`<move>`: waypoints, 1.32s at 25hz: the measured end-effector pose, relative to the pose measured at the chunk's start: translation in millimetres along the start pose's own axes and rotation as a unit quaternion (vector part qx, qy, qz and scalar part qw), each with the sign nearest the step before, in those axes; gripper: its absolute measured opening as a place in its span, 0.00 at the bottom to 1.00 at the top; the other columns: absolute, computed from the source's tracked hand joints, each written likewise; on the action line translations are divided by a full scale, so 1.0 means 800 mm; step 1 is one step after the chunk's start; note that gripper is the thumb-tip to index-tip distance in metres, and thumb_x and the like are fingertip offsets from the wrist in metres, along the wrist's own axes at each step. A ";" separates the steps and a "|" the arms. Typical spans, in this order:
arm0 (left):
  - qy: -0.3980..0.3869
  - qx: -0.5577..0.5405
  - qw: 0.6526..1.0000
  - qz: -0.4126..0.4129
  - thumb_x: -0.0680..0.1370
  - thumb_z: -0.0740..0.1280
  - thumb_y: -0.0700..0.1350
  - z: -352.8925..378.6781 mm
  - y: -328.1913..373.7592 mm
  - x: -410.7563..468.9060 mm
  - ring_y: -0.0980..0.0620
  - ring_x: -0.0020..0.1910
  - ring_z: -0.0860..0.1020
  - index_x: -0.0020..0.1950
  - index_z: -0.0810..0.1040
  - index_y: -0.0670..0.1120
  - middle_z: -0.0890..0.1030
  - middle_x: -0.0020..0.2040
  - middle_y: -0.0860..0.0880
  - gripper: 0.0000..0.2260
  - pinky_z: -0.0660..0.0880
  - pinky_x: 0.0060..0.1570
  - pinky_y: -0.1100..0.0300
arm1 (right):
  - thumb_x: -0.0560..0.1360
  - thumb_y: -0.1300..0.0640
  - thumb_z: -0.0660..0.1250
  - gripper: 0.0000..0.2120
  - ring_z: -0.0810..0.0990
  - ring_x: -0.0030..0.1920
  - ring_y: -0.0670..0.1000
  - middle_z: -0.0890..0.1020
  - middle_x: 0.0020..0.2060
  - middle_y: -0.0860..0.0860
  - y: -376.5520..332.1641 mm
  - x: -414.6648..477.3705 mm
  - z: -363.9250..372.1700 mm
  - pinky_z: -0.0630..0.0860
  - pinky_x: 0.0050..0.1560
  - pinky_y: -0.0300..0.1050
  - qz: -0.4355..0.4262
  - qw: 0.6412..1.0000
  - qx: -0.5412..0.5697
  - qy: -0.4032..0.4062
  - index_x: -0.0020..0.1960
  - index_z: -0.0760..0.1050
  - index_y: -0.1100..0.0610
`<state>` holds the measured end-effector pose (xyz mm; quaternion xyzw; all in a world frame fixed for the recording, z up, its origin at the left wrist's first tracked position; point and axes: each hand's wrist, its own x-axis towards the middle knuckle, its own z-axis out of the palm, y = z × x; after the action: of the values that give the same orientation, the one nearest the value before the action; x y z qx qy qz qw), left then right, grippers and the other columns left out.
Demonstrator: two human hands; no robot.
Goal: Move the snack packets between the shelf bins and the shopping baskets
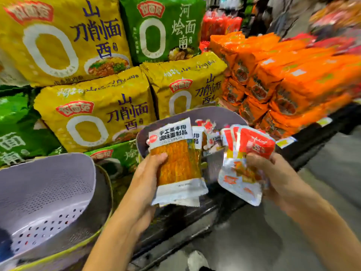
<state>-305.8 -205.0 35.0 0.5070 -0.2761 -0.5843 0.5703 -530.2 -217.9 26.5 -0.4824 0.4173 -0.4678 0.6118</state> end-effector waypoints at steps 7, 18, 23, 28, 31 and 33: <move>-0.230 0.088 0.963 -0.110 0.63 0.70 0.47 0.032 -0.113 -0.098 0.49 0.43 0.84 0.57 0.78 0.45 0.85 0.48 0.46 0.22 0.80 0.39 0.57 | 0.43 0.35 0.80 0.38 0.83 0.45 0.58 0.84 0.47 0.61 0.085 -0.203 -0.042 0.79 0.48 0.55 0.076 0.977 0.038 0.193 0.45 0.82 0.56; -0.362 0.287 0.852 -0.246 0.70 0.72 0.40 0.205 -0.340 -0.168 0.41 0.51 0.81 0.60 0.75 0.40 0.83 0.52 0.40 0.20 0.76 0.57 0.45 | 0.56 0.51 0.80 0.32 0.84 0.37 0.50 0.85 0.43 0.56 0.202 -0.457 -0.163 0.77 0.31 0.38 0.115 0.849 0.196 0.478 0.57 0.76 0.60; -0.423 0.309 0.798 -0.299 0.65 0.71 0.45 0.305 -0.431 -0.225 0.45 0.46 0.83 0.60 0.76 0.41 0.84 0.51 0.41 0.24 0.80 0.46 0.53 | 0.53 0.46 0.79 0.40 0.84 0.40 0.50 0.85 0.44 0.53 0.219 -0.559 -0.258 0.74 0.36 0.41 0.136 0.797 0.209 0.551 0.61 0.73 0.58; -0.401 0.321 0.795 -0.322 0.72 0.68 0.40 0.395 -0.481 -0.243 0.50 0.36 0.84 0.54 0.77 0.44 0.85 0.43 0.45 0.11 0.80 0.32 0.60 | 0.49 0.42 0.81 0.43 0.84 0.45 0.53 0.85 0.47 0.55 0.196 -0.596 -0.378 0.75 0.44 0.47 0.116 0.784 0.225 0.568 0.58 0.76 0.61; -0.399 0.339 0.787 -0.326 0.75 0.67 0.38 0.470 -0.515 -0.241 0.51 0.35 0.84 0.53 0.77 0.44 0.85 0.40 0.47 0.08 0.79 0.31 0.60 | 0.40 0.36 0.81 0.50 0.83 0.49 0.55 0.84 0.49 0.56 0.187 -0.603 -0.467 0.77 0.48 0.49 0.103 0.771 0.226 0.586 0.57 0.76 0.58; -0.410 0.347 0.778 -0.326 0.74 0.68 0.39 0.535 -0.543 -0.237 0.50 0.37 0.84 0.54 0.77 0.45 0.85 0.42 0.47 0.09 0.80 0.33 0.59 | 0.44 0.38 0.81 0.45 0.84 0.47 0.54 0.85 0.47 0.55 0.177 -0.604 -0.532 0.78 0.44 0.46 0.092 0.766 0.226 0.594 0.56 0.76 0.58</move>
<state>-893.2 -49.1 -161.1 0.4426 -0.4862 -0.7526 -0.0353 -1019.2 182.1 -163.0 0.0855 0.6221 -0.6831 0.3729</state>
